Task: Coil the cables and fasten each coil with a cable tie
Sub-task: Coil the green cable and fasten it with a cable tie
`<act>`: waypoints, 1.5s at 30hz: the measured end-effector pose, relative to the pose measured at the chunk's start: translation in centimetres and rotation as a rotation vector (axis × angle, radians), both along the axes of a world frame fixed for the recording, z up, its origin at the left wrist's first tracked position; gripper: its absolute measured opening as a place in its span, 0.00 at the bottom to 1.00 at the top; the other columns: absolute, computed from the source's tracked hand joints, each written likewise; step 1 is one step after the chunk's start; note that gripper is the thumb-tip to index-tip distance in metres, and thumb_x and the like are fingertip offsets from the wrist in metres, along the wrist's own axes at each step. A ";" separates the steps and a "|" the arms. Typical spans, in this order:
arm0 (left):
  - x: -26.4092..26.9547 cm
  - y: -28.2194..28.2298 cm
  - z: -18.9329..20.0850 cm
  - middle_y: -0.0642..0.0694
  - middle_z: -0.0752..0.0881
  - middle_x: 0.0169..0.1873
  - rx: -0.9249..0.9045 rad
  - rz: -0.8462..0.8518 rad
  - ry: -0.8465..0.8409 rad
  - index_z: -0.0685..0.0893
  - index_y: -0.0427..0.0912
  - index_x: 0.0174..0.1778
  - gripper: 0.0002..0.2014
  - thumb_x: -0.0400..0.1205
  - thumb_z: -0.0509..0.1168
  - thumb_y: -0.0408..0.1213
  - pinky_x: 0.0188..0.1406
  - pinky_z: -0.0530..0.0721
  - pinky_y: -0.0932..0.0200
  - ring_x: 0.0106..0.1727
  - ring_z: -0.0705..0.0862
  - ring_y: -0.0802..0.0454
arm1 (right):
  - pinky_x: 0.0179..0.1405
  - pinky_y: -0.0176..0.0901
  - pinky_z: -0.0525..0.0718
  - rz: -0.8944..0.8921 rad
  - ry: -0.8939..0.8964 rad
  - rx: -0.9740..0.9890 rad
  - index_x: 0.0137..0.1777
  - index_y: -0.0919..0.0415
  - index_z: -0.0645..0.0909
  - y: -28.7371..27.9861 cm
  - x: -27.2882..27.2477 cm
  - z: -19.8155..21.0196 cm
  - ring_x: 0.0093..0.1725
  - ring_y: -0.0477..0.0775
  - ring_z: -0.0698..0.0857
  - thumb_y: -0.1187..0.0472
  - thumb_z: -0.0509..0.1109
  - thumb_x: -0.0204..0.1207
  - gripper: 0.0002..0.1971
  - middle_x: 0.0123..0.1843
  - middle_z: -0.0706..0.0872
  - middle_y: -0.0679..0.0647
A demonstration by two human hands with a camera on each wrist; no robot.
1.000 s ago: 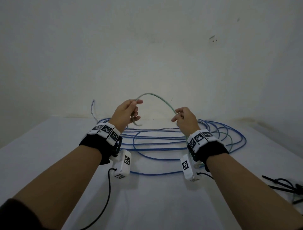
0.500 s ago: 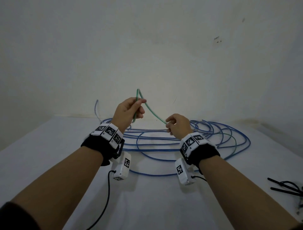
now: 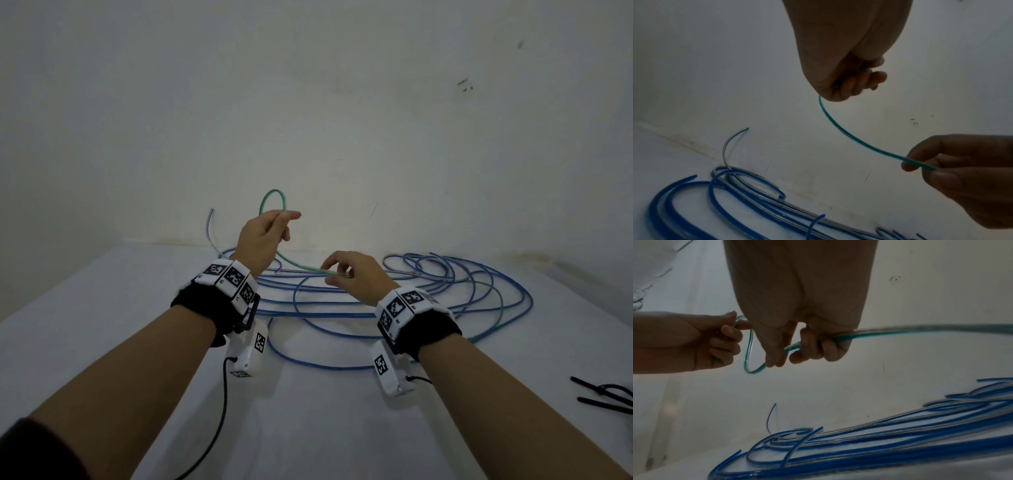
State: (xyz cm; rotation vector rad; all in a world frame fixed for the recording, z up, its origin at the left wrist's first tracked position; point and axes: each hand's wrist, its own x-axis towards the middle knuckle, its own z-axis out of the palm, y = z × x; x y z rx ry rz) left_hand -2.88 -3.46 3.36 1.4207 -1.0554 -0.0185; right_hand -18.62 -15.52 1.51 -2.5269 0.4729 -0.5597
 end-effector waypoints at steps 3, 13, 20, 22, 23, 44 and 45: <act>0.2 -0.4 -0.5 0.49 0.80 0.38 0.105 0.007 -0.035 0.81 0.45 0.56 0.11 0.86 0.54 0.34 0.43 0.73 0.60 0.34 0.74 0.59 | 0.41 0.32 0.71 0.057 -0.044 -0.107 0.54 0.56 0.85 -0.1 0.0 0.0 0.38 0.41 0.73 0.60 0.70 0.77 0.08 0.45 0.77 0.53; -1.1 0.0 -1.6 0.53 0.77 0.22 0.450 -0.269 -0.036 0.83 0.35 0.52 0.15 0.87 0.52 0.34 0.26 0.69 0.65 0.22 0.71 0.60 | 0.56 0.49 0.67 -0.019 -0.287 -0.252 0.51 0.52 0.83 -0.4 -0.4 1.0 0.45 0.47 0.79 0.57 0.68 0.78 0.05 0.36 0.85 0.43; -2.0 0.3 -0.9 0.56 0.68 0.15 0.505 -0.398 0.015 0.82 0.36 0.36 0.18 0.87 0.53 0.38 0.20 0.62 0.69 0.18 0.63 0.62 | 0.53 0.46 0.57 -0.190 -0.177 -0.453 0.49 0.48 0.85 -0.7 -0.6 0.7 0.58 0.53 0.73 0.49 0.64 0.79 0.09 0.50 0.84 0.46; -2.0 0.2 -0.7 0.57 0.66 0.15 0.460 -0.410 0.097 0.76 0.38 0.32 0.18 0.87 0.51 0.36 0.18 0.60 0.70 0.17 0.62 0.62 | 0.57 0.49 0.61 -0.141 -0.197 -0.353 0.52 0.51 0.83 -0.5 -0.5 0.7 0.55 0.55 0.76 0.54 0.62 0.82 0.08 0.47 0.85 0.48; -2.0 0.3 -0.5 0.57 0.65 0.15 0.429 -0.416 0.139 0.74 0.39 0.31 0.18 0.88 0.51 0.35 0.18 0.60 0.70 0.17 0.61 0.62 | 0.59 0.50 0.63 -0.117 -0.214 -0.283 0.53 0.53 0.82 -0.4 -0.5 0.7 0.54 0.56 0.78 0.56 0.61 0.82 0.08 0.46 0.85 0.49; -2.3 1.6 0.7 0.52 0.62 0.19 0.416 -0.584 0.488 0.66 0.41 0.28 0.21 0.88 0.47 0.42 0.16 0.59 0.69 0.18 0.59 0.59 | 0.41 0.32 0.79 -0.167 -0.453 -0.027 0.48 0.64 0.83 -1.7 -0.2 -0.2 0.35 0.52 0.81 0.70 0.62 0.79 0.08 0.41 0.82 0.57; -2.3 1.7 0.8 0.52 0.62 0.20 0.379 -0.598 0.515 0.66 0.42 0.28 0.20 0.87 0.47 0.42 0.16 0.59 0.70 0.18 0.60 0.59 | 0.40 0.25 0.76 -0.173 -0.420 -0.020 0.50 0.65 0.83 -1.8 -0.1 -0.3 0.36 0.53 0.82 0.72 0.60 0.79 0.10 0.44 0.81 0.59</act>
